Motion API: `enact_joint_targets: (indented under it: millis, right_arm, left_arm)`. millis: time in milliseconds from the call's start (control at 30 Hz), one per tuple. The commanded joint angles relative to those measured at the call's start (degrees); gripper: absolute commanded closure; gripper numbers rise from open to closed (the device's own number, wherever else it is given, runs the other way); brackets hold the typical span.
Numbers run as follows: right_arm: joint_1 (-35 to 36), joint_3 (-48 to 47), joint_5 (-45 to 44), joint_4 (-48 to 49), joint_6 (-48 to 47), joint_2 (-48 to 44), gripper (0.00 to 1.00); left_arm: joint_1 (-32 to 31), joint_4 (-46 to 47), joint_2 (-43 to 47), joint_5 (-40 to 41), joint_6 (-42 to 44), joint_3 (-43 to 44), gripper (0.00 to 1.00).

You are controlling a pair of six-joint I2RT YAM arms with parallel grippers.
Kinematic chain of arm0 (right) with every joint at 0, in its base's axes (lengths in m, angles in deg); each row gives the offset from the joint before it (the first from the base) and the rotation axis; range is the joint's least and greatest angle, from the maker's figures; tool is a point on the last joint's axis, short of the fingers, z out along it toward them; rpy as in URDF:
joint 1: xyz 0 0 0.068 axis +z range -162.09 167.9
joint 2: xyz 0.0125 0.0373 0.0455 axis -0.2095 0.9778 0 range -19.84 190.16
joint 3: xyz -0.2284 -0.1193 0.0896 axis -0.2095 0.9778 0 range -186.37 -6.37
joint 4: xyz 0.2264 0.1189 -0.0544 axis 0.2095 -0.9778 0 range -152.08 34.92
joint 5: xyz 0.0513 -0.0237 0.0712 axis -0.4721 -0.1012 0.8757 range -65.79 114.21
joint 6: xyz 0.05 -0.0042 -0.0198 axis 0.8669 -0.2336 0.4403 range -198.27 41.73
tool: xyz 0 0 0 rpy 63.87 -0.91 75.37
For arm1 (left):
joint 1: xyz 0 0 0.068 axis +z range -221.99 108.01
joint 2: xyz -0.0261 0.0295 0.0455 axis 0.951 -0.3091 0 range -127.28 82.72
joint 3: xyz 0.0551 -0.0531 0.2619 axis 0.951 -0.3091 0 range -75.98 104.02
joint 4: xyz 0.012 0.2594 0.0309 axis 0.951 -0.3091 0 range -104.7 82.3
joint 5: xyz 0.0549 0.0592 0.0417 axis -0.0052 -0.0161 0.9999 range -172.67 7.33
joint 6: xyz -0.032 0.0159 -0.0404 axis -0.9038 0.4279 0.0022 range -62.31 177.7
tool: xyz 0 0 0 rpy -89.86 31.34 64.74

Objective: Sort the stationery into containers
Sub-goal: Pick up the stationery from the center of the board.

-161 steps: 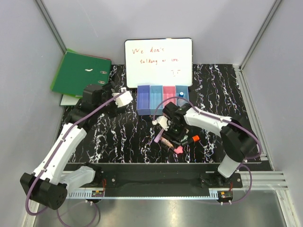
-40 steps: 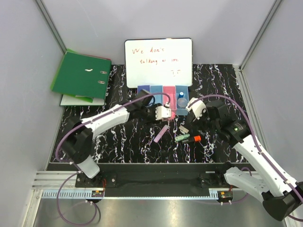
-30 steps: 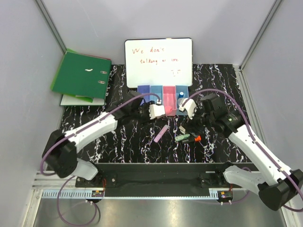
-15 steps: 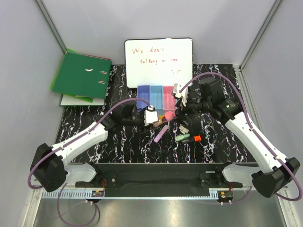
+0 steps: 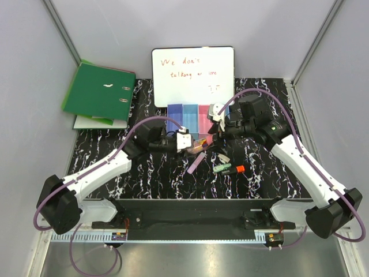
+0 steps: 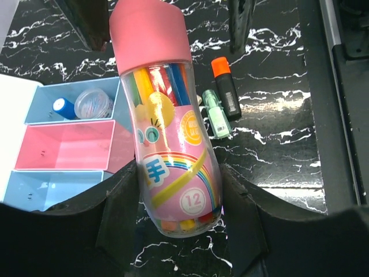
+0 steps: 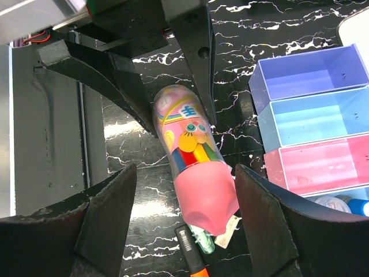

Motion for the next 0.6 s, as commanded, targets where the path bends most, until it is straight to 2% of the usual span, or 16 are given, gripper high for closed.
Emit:
enact_joint_targets:
  millis: [0, 133, 367, 567]
  right_arm:
    - [0.0, 0.0, 0.8, 1.7, -1.3, 0.5, 0.24]
    - [0.0, 0.6, -0.3, 2.6, -1.2, 0.6, 0.22]
    - [0.0, 1.4, -7.7, 6.1, -0.8, 0.1, 0.18]
    - [0.0, 0.1, -7.2, 6.1, -1.0, 1.0, 0.21]
  left_arm:
    - [-0.2, 7.3, 2.2, -3.9, -1.0, 3.6, 1.0]
    - [-0.2, 7.6, 2.9, -3.9, -1.0, 3.2, 1.0]
    - [-0.3, 7.7, 5.3, -4.4, -0.6, 0.7, 1.0]
    - [-0.6, 7.9, 6.5, -4.5, 0.2, -0.9, 1.0]
